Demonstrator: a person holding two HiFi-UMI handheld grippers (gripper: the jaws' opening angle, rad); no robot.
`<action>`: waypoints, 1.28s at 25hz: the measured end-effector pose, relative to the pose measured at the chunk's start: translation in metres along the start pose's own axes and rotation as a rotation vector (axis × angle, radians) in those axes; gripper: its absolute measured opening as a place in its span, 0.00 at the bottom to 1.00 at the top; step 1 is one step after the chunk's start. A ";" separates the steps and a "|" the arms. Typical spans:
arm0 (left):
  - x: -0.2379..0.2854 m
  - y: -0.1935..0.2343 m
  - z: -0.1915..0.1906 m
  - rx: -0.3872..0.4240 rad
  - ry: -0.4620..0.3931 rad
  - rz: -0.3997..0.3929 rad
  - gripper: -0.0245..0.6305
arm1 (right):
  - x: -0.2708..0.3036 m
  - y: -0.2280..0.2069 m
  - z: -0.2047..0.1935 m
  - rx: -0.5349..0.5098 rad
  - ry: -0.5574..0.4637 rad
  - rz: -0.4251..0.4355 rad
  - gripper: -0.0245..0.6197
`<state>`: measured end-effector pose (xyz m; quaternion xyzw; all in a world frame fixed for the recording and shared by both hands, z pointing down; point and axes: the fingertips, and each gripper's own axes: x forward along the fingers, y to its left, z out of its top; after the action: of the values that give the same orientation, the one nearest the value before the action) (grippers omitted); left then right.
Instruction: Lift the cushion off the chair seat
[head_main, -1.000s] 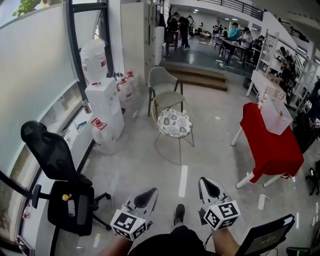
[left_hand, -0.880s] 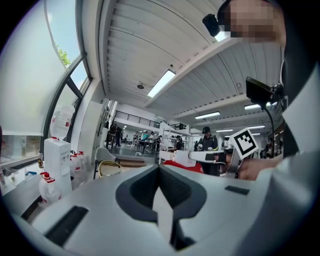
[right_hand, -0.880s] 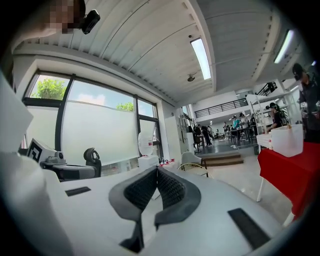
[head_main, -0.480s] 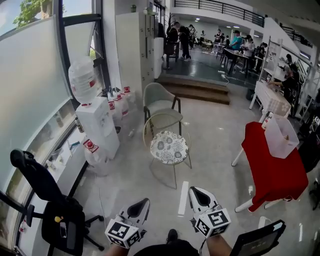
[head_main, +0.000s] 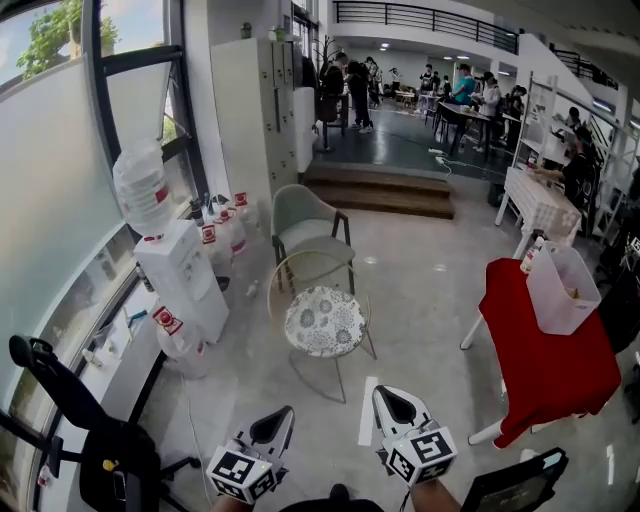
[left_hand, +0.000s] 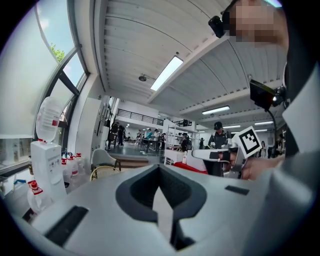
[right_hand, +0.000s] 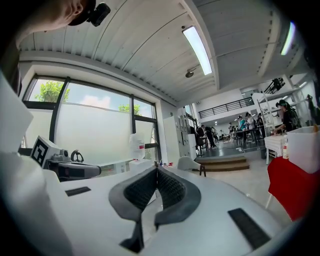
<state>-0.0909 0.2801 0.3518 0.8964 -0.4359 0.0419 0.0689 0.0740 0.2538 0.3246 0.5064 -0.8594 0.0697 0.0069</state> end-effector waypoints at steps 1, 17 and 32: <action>0.007 -0.001 -0.002 0.004 0.012 -0.002 0.05 | 0.001 -0.006 -0.001 0.007 0.002 0.001 0.05; 0.113 0.018 -0.005 0.033 0.075 -0.033 0.05 | 0.068 -0.097 -0.015 0.063 0.005 -0.004 0.05; 0.271 0.160 0.047 0.026 0.010 -0.100 0.05 | 0.247 -0.187 0.023 0.047 -0.025 -0.088 0.05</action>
<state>-0.0493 -0.0354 0.3565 0.9177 -0.3896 0.0485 0.0613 0.1181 -0.0532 0.3432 0.5444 -0.8346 0.0831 -0.0125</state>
